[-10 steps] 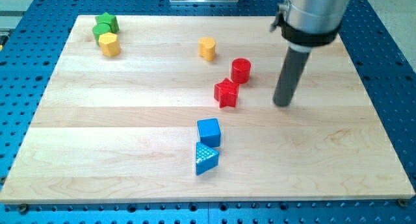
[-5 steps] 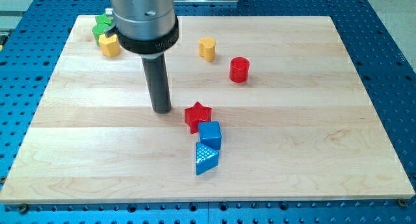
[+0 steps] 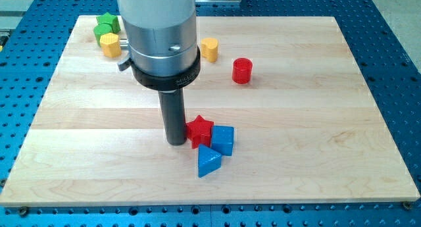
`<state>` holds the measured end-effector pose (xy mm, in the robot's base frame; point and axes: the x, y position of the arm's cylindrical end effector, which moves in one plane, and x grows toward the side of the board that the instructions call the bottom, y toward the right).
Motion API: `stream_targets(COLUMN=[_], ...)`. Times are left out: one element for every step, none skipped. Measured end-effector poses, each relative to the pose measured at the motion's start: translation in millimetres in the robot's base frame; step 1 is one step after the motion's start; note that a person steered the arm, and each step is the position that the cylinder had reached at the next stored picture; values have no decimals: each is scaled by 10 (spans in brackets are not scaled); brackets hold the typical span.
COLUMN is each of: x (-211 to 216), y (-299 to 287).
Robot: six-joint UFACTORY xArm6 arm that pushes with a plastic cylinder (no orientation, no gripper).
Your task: Push the red blocks into the blue blocks
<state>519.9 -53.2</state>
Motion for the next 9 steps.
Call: stream_targets(x=[-352,-356,-382,-795,-1309,-1621,-1490,-649,-820], y=[-15,554,1606,2227,2401,1948,1235,497,379])
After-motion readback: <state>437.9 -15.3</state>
